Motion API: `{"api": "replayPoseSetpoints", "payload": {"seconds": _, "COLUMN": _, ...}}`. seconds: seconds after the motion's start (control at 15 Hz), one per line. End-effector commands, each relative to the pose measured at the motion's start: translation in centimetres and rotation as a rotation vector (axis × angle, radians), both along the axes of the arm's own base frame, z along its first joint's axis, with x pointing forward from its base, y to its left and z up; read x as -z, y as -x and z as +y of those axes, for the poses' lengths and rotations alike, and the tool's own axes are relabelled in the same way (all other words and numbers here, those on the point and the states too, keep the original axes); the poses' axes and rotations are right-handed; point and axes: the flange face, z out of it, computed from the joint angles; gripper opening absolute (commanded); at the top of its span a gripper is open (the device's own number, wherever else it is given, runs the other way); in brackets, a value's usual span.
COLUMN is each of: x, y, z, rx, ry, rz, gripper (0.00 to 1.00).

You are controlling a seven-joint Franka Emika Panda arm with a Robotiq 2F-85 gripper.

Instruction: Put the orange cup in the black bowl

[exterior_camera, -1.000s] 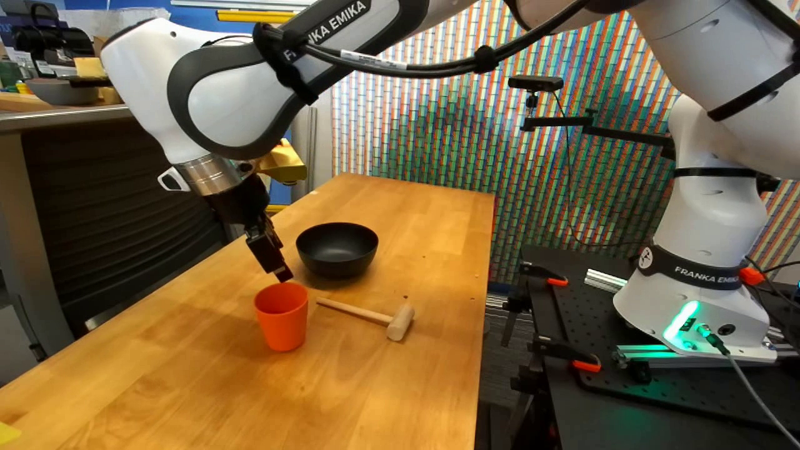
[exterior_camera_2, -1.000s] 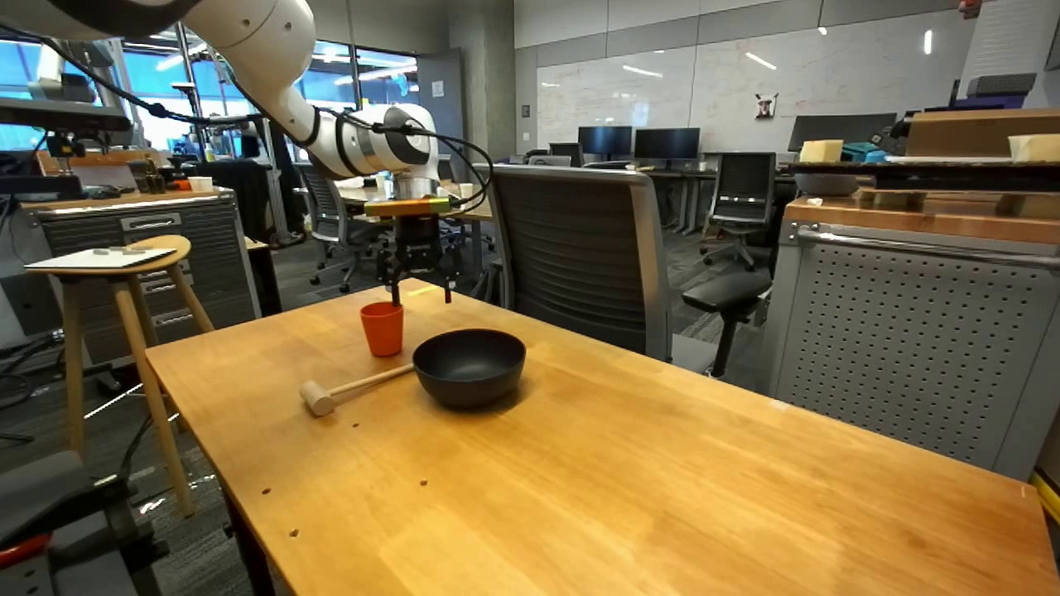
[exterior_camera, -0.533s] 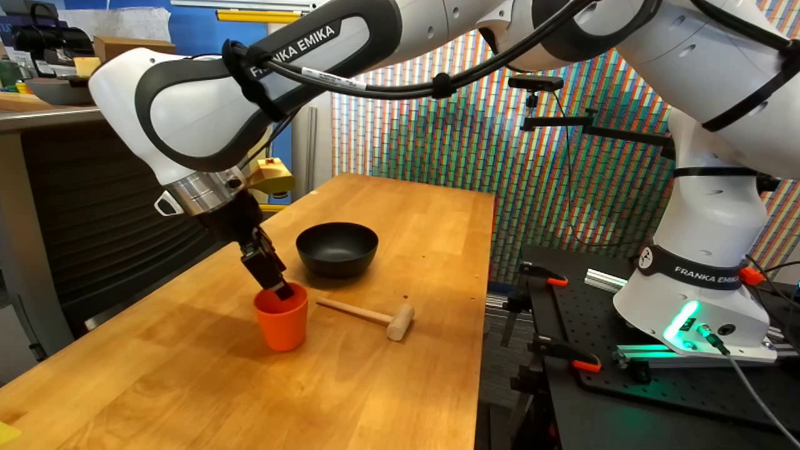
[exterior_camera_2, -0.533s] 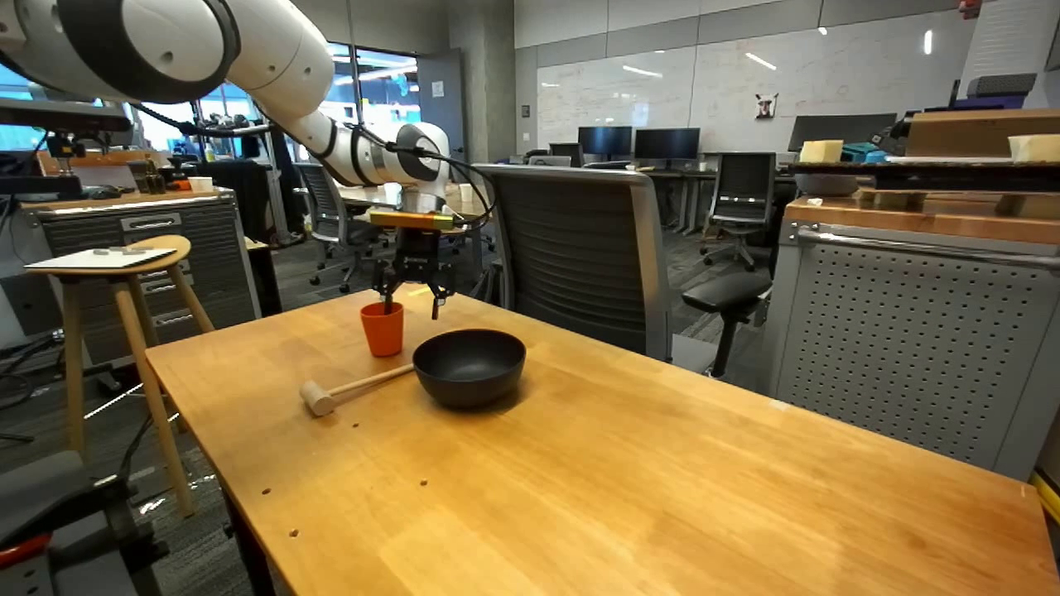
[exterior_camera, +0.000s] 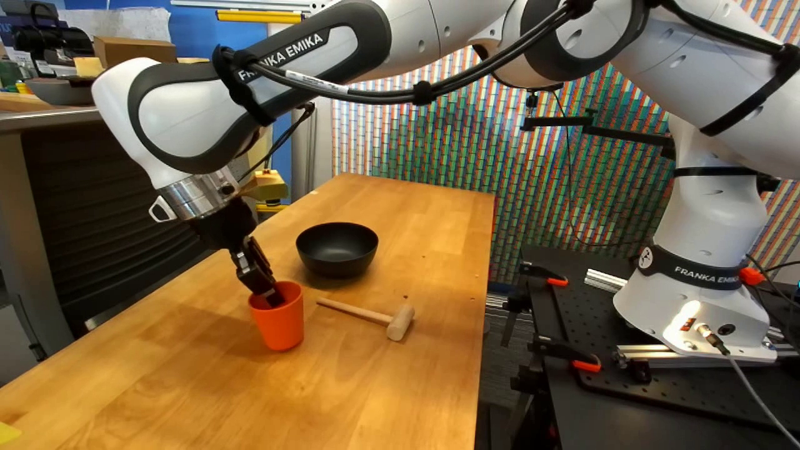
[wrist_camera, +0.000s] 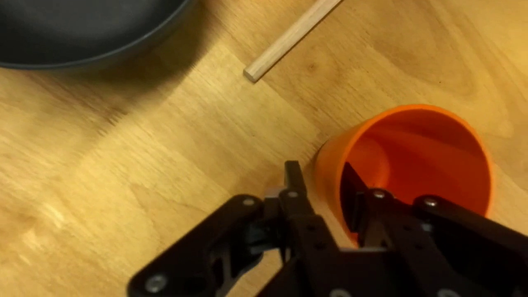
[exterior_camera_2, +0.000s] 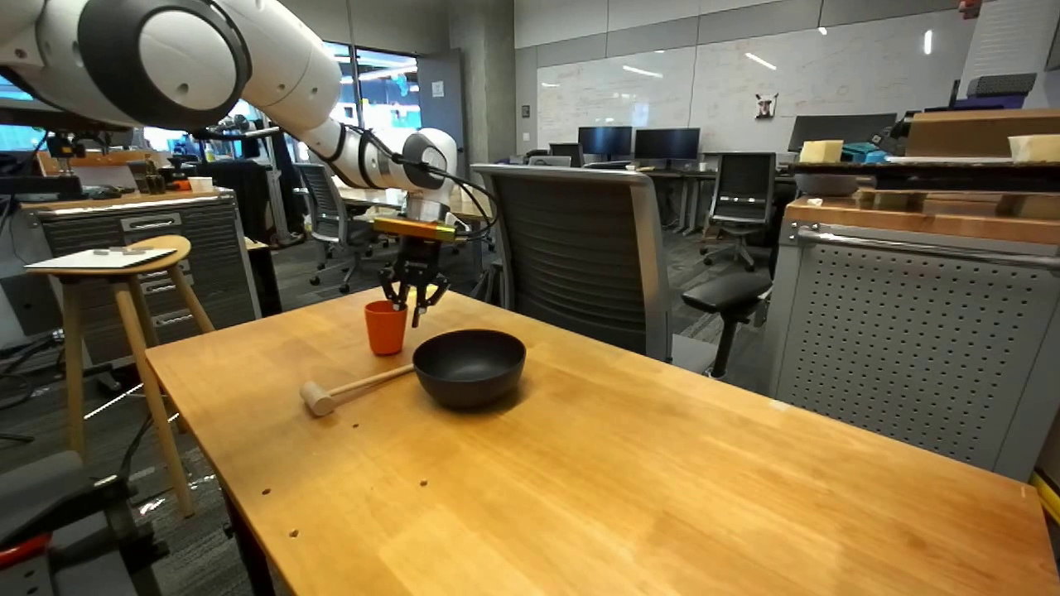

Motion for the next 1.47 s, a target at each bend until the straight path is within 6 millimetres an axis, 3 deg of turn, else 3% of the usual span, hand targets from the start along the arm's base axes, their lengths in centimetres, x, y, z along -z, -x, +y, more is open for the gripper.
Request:
{"api": "replayPoseSetpoints", "payload": {"seconds": 0.0, "x": -1.1, "y": -0.6, "z": -0.9, "rx": 0.002, "ry": -0.061, "rz": 0.019, "gripper": 0.01}}
{"api": "replayPoseSetpoints", "payload": {"seconds": 0.27, "x": -3.4, "y": -0.9, "z": -4.3, "rx": 0.050, "ry": -0.061, "rz": -0.014, "gripper": 0.01}}
{"api": "replayPoseSetpoints", "payload": {"seconds": 0.6, "x": -8.6, "y": -1.3, "z": -13.7, "rx": 0.284, "ry": -0.013, "rz": -0.146, "gripper": 0.01}}
{"api": "replayPoseSetpoints", "payload": {"seconds": 0.93, "x": -12.9, "y": 1.4, "z": -22.9, "rx": 0.553, "ry": 0.037, "rz": -0.197, "gripper": 0.01}}
{"api": "replayPoseSetpoints", "payload": {"seconds": 1.13, "x": -12.9, "y": 4.3, "z": -26.2, "rx": 0.661, "ry": 0.072, "rz": -0.177, "gripper": 0.01}}
{"api": "replayPoseSetpoints", "payload": {"seconds": 1.2, "x": -12.0, "y": 5.0, "z": -26.9, "rx": 0.684, "ry": 0.082, "rz": -0.166, "gripper": 0.01}}
{"api": "replayPoseSetpoints", "payload": {"seconds": 1.4, "x": -9.2, "y": 6.4, "z": -26.3, "rx": 0.675, "ry": 0.078, "rz": -0.142, "gripper": 0.01}}
